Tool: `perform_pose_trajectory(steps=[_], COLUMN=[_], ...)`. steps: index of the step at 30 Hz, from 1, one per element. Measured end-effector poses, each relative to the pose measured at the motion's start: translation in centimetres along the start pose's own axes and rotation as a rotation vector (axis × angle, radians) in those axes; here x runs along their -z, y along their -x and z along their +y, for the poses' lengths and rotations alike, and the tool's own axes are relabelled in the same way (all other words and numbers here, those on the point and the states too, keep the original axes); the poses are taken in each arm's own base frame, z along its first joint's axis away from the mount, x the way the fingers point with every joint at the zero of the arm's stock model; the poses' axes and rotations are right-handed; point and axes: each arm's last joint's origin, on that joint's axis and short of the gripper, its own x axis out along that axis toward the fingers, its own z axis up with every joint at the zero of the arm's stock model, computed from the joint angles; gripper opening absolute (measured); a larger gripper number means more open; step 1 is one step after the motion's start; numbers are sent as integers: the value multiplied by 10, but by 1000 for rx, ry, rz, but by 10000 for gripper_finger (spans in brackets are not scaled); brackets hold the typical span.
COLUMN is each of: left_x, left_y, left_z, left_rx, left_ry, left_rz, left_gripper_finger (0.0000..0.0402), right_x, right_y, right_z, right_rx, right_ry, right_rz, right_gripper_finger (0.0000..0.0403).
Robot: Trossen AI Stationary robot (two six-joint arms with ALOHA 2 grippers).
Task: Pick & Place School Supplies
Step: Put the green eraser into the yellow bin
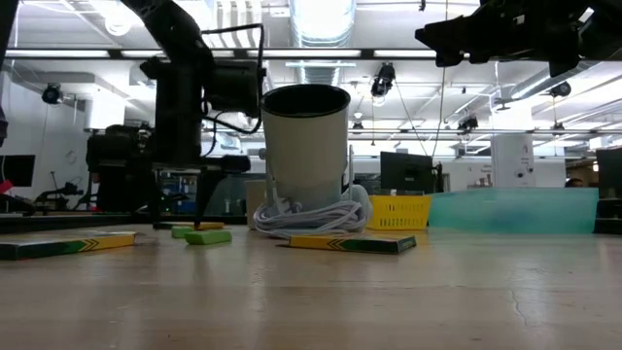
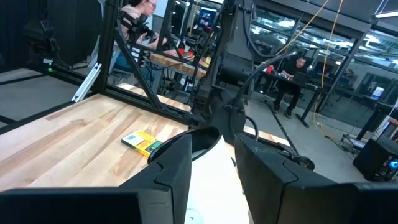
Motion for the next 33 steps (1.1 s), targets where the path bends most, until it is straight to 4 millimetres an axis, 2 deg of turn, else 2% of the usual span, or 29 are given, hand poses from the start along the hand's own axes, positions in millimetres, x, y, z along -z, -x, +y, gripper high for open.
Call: perform_pose_trajectory(steps=[5,10,15,25,33], left_x=[-3,-4,-4,-4,-4], left_y=[-11,-13,-13,-14,-11], left_z=[4,6,6,7,7], left_rx=[31,36,32,28,38], left_ry=[6,-3,-8,-26,-33], left_rz=[33,38,36,37,36], left_gripper_finger=[231,219,186,90,86], right_x=[0,0,0,0,0], right_y=[0,0,0,0,0], right_z=[0,0,0,0,0], right_rx=[0,0,0,0,0], right_ry=[0,0,0,0,0], right_rz=[0,-1,0,0,0], right_gripper_finger=[115,115,121,128,118])
